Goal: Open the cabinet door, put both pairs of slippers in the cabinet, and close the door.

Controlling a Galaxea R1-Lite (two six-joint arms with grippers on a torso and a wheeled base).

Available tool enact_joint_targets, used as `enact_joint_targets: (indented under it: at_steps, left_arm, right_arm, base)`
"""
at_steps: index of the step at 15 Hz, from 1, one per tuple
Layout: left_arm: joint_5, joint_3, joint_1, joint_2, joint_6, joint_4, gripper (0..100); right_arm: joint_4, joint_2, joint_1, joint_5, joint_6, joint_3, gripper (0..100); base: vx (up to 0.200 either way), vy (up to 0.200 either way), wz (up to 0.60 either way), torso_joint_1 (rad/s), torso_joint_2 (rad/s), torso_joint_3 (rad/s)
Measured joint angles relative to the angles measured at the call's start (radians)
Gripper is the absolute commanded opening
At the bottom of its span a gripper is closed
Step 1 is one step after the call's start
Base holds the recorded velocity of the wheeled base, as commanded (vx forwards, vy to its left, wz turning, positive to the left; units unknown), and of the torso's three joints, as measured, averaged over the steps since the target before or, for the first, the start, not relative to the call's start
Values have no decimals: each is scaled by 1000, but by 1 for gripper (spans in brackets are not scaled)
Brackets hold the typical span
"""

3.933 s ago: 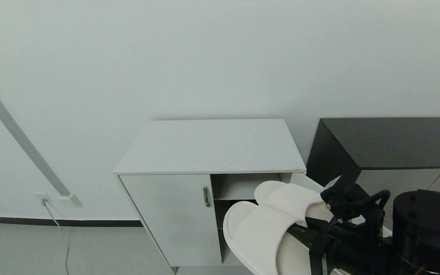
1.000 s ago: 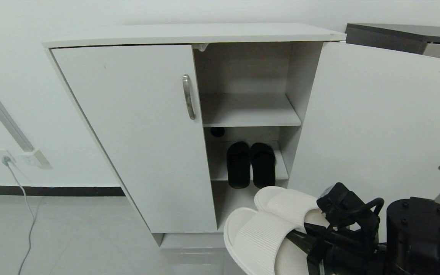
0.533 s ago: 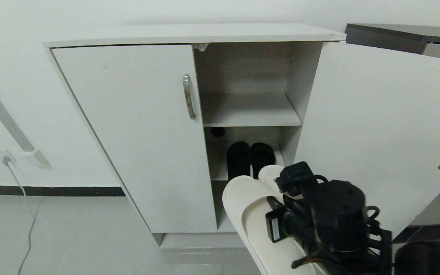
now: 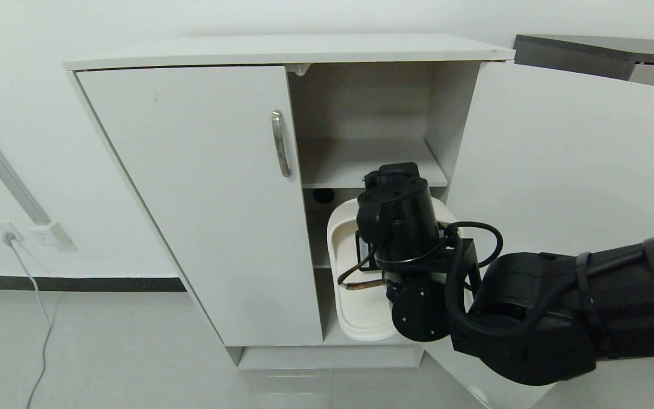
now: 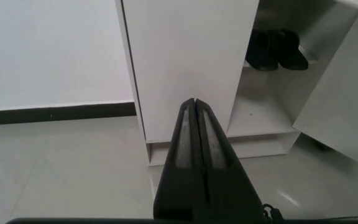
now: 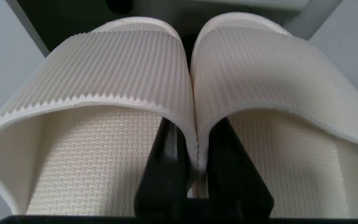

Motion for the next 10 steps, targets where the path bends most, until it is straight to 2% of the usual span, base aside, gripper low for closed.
enact_joint_targets:
  at_steps: [9,10]
  left_arm:
    - [0,0,0,0,0,0,0]
    - [0,0,0,0,0,0,0]
  right_arm:
    - [-2,-2,-3,-7,-44,-88,0]
    - [-2,-2,-3,-7,-44,-91,0]
  base:
    - [0,0,0,0,0,0]
    - [200,0,0,2,2,-2]
